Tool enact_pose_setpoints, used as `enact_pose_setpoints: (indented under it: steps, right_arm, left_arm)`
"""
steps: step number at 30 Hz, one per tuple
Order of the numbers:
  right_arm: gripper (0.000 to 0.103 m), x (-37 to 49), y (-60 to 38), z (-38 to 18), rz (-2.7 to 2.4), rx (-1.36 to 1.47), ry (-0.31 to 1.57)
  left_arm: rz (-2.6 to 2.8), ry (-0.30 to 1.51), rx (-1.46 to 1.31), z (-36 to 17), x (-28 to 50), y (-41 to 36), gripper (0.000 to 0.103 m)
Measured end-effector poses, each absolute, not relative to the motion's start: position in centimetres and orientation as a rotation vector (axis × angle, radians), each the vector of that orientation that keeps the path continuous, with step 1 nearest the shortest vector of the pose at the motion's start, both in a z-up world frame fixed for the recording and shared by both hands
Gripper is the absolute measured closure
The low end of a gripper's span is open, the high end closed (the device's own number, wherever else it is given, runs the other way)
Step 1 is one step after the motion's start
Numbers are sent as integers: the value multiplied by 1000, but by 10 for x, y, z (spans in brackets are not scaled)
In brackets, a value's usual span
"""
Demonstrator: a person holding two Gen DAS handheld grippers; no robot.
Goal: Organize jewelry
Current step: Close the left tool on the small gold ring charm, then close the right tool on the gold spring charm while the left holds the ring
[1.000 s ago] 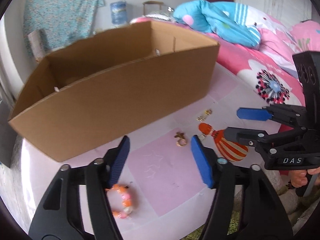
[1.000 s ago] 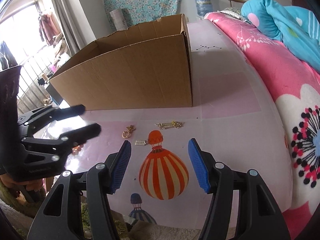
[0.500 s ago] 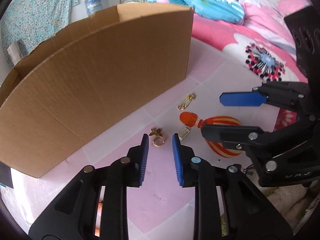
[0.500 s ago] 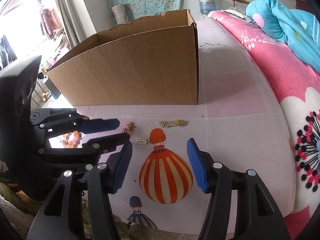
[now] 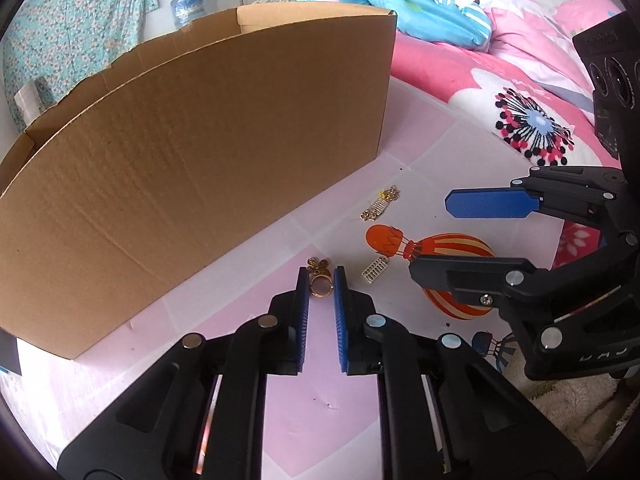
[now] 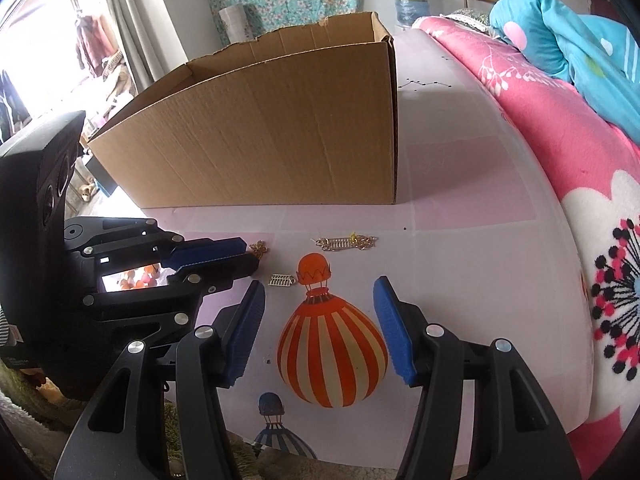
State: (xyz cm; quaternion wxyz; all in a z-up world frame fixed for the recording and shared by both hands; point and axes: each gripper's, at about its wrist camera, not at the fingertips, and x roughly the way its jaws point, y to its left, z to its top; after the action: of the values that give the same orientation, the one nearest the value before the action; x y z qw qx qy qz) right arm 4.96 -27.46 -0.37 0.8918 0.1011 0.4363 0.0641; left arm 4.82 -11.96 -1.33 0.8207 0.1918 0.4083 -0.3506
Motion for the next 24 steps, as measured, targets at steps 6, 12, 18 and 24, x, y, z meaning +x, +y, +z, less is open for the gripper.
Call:
enact_pose_setpoints:
  steps: [6,12,18,24]
  right_arm:
    - [48,51,-274,0,133,206,896]
    - [57,57,-265,-1,150,193,894]
    - [67,66,-251,-6,163,187,919]
    - [76,68,-235,-10,150,94,928]
  left_arm:
    - [-721,878,386,-13,51,-111,92]
    - [-670,894,356,-13,55,-97,92]
    - [-653,899,338,-13,56,-92,92]
    - [-656,894,329,-14,57,-92,92]
